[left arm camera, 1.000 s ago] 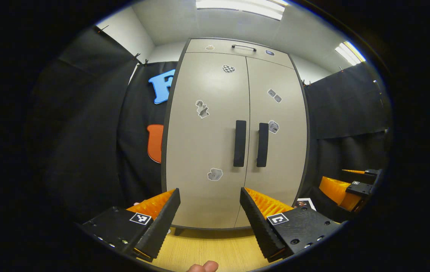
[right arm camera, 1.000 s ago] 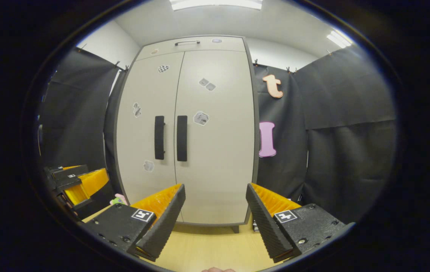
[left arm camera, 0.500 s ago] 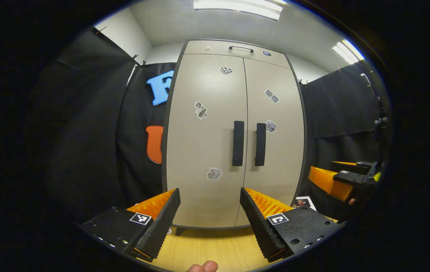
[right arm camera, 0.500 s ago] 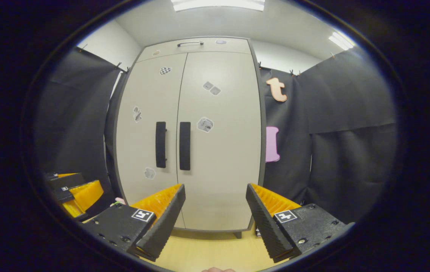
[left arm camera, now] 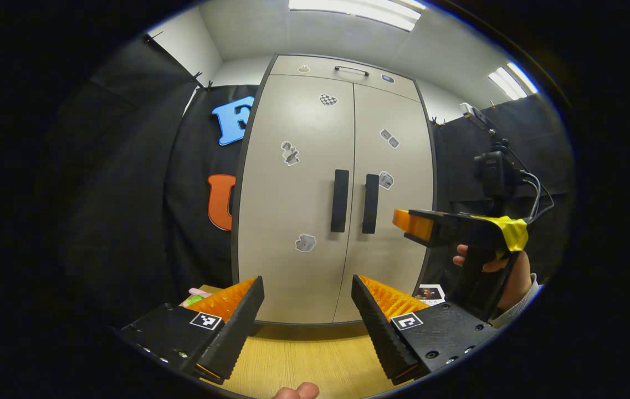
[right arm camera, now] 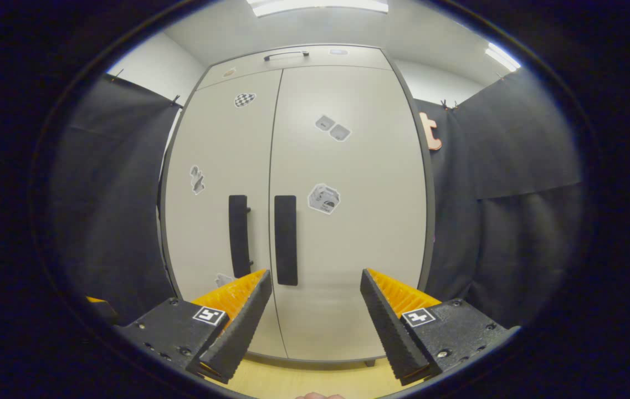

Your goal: Open the right door of the double-door shoe cabinet with the right hand, and open the left door with the left hand.

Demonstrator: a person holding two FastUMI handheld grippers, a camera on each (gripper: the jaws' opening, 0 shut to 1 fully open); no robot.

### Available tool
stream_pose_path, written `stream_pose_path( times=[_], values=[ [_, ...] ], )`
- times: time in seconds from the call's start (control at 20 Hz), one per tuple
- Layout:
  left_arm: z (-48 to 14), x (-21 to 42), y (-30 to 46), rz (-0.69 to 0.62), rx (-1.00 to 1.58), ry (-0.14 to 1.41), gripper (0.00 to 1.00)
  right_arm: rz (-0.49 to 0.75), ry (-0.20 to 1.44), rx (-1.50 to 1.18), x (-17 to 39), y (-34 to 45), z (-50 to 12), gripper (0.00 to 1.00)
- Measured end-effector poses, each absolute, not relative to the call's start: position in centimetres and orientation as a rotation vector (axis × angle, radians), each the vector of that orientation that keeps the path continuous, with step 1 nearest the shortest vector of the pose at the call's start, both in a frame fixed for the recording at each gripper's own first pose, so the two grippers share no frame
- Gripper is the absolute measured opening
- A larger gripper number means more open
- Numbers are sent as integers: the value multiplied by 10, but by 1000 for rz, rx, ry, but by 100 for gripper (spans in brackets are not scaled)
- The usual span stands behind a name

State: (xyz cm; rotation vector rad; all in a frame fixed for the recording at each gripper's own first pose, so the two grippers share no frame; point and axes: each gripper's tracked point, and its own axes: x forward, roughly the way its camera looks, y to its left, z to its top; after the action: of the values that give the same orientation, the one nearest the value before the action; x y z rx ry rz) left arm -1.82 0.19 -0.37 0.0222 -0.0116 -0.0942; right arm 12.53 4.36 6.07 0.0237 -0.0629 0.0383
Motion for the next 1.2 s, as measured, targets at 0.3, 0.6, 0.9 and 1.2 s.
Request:
stream_pose_path(
  times=[0.3, 0.6, 0.9, 1.2],
  values=[
    [-9, -17, 26, -45, 8, 11, 95, 54, -40, 28, 174, 64, 67, 100],
    [-13, -13, 47, -11, -11, 16, 95, 40, -11, 57, 208, 70, 66, 100],
    [-12, -8, 60, 7, -15, 15, 95, 45, 7, 80, 226, 75, 64, 100],
    [-11, -2, 64, 6, -18, 11, 95, 29, -5, 64, 225, 76, 65, 99]
  ],
)
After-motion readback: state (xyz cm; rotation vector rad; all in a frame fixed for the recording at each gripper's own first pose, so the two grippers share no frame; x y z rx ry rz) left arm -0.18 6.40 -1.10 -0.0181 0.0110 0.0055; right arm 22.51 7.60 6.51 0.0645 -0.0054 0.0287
